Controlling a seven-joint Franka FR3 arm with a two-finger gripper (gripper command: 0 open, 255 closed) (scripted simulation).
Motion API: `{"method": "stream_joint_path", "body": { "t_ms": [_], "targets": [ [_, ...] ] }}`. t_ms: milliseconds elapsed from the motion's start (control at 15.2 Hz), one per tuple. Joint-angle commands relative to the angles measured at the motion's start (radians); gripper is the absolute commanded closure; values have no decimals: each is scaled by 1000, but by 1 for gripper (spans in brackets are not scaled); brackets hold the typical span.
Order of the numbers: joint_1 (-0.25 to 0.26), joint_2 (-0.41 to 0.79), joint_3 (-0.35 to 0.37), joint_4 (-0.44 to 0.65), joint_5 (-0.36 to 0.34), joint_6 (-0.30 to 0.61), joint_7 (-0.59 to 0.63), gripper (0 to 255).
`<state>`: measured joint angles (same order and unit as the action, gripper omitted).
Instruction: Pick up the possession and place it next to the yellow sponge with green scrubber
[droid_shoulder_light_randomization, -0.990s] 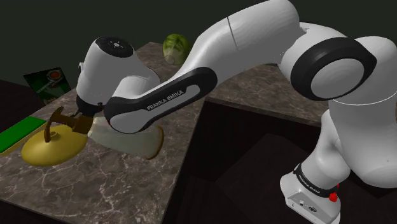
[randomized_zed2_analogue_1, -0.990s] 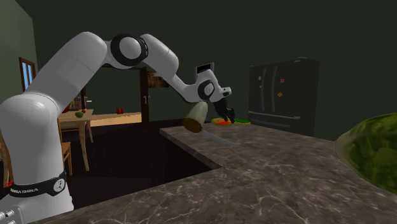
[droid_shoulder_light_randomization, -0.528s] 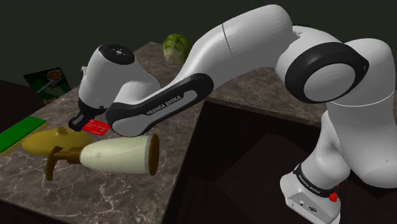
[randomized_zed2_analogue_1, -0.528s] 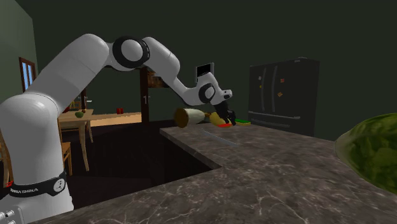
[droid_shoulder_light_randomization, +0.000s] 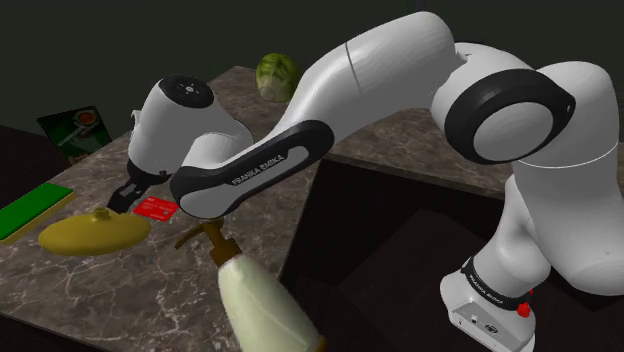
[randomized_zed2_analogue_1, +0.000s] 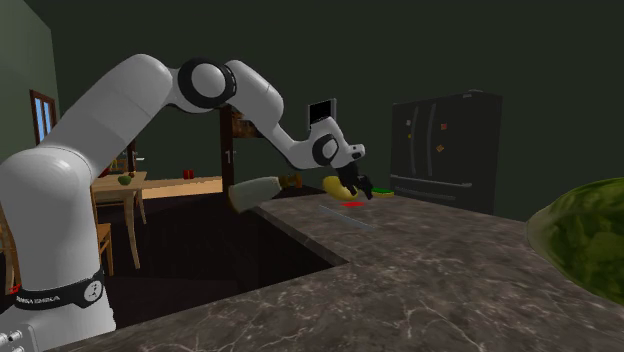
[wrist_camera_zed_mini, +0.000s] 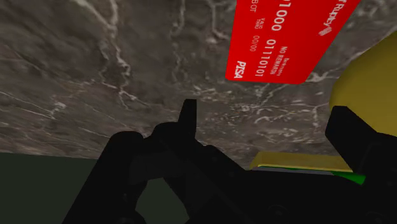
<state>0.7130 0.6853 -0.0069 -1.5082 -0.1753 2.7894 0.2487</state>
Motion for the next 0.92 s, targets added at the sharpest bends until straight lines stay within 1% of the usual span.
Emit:
{"method": "stream_joint_path", "body": {
  "t_ms": [0, 66, 330, 858],
  "targets": [
    [9, 13, 5, -6, -2, -2, 2, 0],
    [8, 2, 7, -5, 0, -14, -1, 0],
    [11, -141, 9, -131, -1, -32, 3, 0],
    [11, -141, 9, -131, -1, -32, 3, 0]
  ]
}}
